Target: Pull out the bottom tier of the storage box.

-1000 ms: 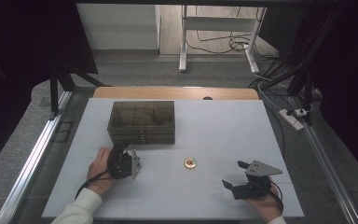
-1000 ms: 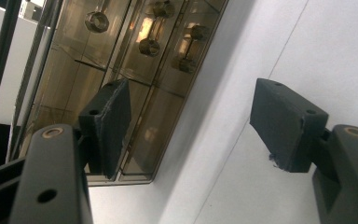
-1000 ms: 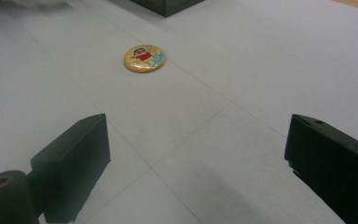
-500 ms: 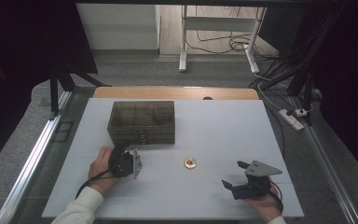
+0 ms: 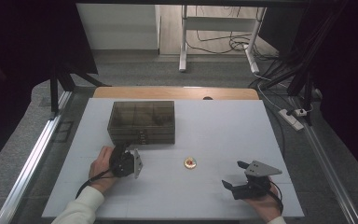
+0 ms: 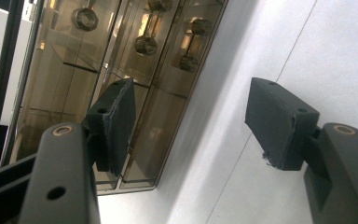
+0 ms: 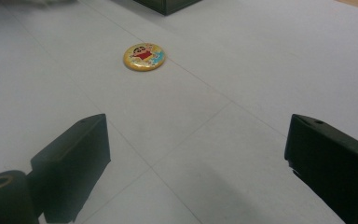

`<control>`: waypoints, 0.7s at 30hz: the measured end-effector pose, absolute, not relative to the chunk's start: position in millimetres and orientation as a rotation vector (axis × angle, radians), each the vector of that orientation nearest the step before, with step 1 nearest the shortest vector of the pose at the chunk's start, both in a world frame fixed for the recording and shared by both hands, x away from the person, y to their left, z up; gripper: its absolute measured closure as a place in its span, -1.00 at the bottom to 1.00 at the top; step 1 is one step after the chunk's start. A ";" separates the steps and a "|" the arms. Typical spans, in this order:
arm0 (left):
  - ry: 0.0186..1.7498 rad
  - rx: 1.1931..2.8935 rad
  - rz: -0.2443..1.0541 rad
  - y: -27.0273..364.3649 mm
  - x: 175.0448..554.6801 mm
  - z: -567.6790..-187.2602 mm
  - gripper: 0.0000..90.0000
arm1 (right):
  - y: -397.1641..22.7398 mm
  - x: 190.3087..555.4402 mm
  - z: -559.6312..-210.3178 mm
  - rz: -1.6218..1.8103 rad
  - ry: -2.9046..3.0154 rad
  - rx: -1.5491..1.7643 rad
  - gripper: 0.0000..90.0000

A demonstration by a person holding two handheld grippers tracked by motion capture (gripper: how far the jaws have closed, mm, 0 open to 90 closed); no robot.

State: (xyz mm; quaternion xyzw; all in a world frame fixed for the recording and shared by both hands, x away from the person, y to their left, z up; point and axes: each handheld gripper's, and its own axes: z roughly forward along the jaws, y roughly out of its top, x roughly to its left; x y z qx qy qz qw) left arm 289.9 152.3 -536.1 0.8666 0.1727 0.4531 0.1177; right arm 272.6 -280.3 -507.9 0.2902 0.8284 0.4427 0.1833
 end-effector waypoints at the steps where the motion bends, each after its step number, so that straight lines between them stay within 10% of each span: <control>1: 0.507 2.536 1.326 152.4 290.0 -536.1 -0.25 | -280.3 272.8 -508.0 1.246 2.337 0.820 -0.84; 21: 0.462 2.561 1.369 147.7 296.3 -540.0 -0.15 | -278.9 272.6 -508.2 1.238 2.341 0.819 -0.84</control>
